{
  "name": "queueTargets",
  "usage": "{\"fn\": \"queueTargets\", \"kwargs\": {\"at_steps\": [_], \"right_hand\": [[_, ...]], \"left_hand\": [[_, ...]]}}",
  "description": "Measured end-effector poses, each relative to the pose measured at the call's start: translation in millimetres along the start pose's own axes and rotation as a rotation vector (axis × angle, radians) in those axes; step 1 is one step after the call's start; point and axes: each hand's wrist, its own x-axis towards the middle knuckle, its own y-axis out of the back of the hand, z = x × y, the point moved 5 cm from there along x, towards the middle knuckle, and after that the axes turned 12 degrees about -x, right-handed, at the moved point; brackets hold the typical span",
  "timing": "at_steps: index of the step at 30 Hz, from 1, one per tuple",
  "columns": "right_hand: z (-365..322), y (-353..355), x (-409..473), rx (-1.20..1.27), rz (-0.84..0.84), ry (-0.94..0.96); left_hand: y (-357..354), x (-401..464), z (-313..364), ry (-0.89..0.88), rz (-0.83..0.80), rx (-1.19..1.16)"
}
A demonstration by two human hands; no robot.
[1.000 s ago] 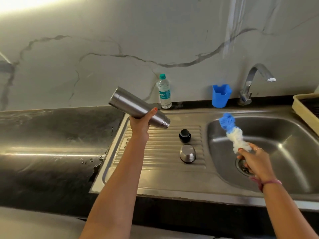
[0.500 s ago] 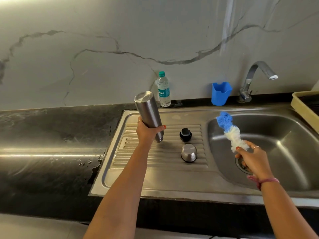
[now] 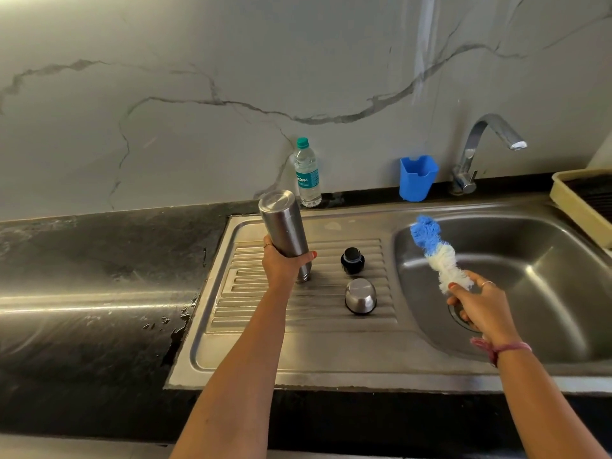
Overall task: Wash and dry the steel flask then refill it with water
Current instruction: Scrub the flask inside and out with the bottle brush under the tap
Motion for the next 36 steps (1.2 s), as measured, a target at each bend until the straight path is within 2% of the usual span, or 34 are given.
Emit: {"fn": "queueTargets", "kwargs": {"at_steps": [9,36], "right_hand": [[-4,-2,1,-0.005,-0.001,0.017],[7,-11,5,-0.022,-0.057,-0.003]], "left_hand": [[-4,1,-1,-0.024,-0.048,-0.024],[-6,-7,-12,0.026,-0.058,-0.139]]}}
